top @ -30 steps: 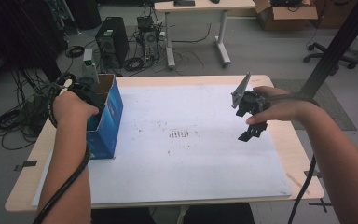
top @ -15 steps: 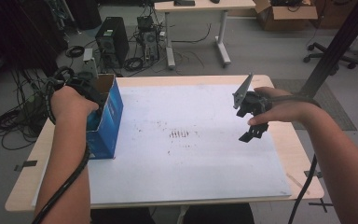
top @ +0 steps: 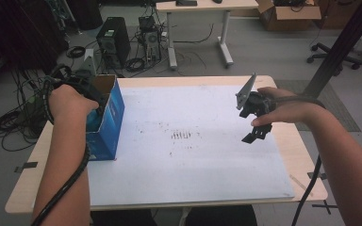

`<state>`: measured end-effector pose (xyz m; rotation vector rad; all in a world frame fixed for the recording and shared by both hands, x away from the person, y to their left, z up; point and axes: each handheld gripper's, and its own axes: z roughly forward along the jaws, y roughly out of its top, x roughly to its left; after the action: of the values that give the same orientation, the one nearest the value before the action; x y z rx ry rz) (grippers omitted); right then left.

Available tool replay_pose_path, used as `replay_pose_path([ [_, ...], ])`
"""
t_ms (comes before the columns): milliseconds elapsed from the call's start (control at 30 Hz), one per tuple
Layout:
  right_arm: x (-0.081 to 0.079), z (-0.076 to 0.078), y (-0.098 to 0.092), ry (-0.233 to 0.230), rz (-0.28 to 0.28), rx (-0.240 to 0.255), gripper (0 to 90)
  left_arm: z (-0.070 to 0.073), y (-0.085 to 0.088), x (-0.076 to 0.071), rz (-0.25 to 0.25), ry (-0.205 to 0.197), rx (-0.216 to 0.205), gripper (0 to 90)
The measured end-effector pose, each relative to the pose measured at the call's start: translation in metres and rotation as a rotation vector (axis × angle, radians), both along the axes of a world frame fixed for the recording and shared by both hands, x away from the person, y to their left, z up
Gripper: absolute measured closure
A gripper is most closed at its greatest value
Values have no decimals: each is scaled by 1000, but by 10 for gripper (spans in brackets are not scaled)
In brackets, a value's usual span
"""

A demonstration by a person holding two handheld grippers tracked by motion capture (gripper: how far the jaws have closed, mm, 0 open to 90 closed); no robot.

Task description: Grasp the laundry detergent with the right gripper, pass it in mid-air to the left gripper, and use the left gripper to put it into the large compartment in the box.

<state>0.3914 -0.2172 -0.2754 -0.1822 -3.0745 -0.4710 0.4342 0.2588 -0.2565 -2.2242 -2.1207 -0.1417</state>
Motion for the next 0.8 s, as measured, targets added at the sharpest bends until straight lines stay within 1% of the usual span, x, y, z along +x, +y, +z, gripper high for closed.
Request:
replay_pose_path([
  [67,0,0,1,0,0,-2,36,3,0,-1,-2,-5,-5,171],
  [200,0,1,2,1,1,-2,35,11,1,-3,-14,-16,4,153],
  [300,-1,-1,3,3,5,-2,36,16,1,-5,-25,-24,9,120],
  [333,-1,-1,3,5,6,-5,36,18,0,-6,-31,-24,9,93],
  [367,-1,-1,3,5,6,-5,36,20,-1,-6,-40,-30,12,93],
  [400,-1,0,4,3,6,-3,35,24,-6,-8,-62,-47,15,84],
  [433,-1,0,4,4,6,0,37,26,-8,-9,-77,-49,20,66],
  [500,-1,2,3,0,7,7,36,27,-10,-9,-86,-49,19,52],
  [567,-2,2,3,-1,5,13,36,31,-15,-11,-115,-55,23,50],
  [633,-2,3,2,-3,0,16,35,33,-20,-11,-130,-62,29,42],
  [700,-2,3,1,-3,-1,14,35,36,-24,-12,-148,-65,24,41],
  [800,-4,4,-1,-7,0,14,38,41,-32,-14,-179,-77,19,16],
])
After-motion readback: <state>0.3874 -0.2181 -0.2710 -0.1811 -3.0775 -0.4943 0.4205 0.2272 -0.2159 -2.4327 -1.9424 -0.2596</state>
